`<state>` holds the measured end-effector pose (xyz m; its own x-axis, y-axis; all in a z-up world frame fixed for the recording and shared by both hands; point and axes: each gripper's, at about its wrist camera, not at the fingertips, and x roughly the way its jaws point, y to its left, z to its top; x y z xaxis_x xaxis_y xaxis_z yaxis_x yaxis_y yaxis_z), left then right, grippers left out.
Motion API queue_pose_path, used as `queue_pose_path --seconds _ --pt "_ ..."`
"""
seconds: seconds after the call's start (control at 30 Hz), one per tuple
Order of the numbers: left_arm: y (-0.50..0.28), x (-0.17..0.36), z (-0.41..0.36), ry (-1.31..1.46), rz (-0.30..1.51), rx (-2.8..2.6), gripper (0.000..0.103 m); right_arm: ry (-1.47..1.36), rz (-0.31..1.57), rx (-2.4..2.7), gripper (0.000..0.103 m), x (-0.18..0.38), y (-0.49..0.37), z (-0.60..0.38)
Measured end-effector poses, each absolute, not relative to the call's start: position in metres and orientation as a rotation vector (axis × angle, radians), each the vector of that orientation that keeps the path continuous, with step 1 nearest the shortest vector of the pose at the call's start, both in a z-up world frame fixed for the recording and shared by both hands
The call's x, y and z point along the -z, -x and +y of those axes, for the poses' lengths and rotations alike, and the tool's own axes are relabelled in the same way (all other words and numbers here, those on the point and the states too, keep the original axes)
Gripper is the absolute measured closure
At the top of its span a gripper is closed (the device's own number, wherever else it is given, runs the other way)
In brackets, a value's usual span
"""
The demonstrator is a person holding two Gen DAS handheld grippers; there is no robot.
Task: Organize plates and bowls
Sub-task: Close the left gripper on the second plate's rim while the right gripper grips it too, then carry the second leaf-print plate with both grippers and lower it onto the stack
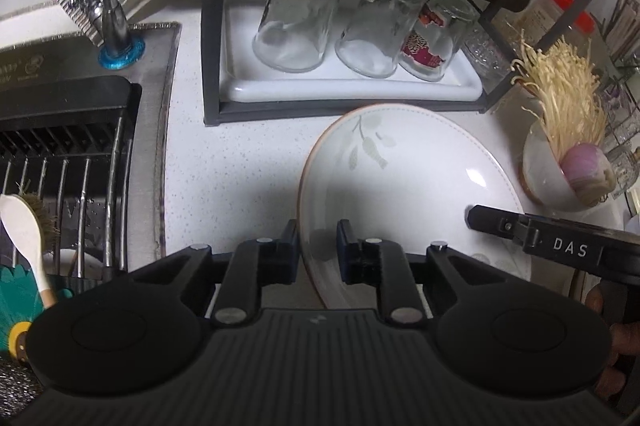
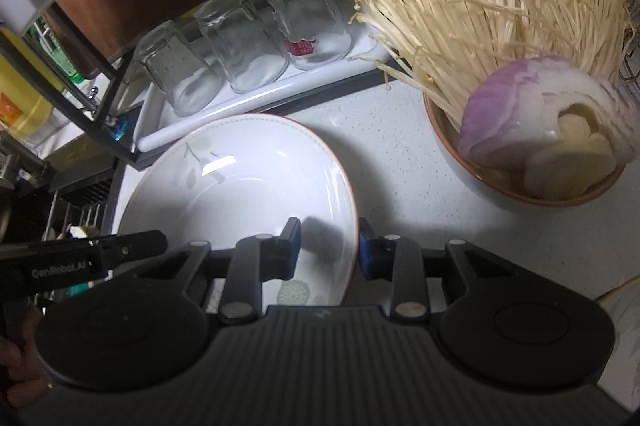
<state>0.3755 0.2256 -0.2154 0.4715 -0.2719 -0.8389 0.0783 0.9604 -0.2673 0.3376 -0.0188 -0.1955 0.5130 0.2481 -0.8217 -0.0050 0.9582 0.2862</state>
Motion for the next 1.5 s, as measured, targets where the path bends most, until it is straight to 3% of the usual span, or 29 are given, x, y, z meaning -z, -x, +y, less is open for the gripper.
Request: queue_pose_path --seconds 0.6,1.03,1.5 --pt "-0.327 0.125 0.206 0.249 0.988 0.247 0.081 -0.277 0.947 -0.19 0.072 0.122 -0.29 -0.052" --pt "-0.302 0.072 0.139 0.201 0.919 0.298 0.081 -0.262 0.835 -0.192 0.071 0.07 -0.243 -0.108" --pt "-0.285 0.095 0.048 0.102 1.027 0.425 0.081 -0.306 0.82 -0.076 0.071 0.082 -0.189 -0.184"
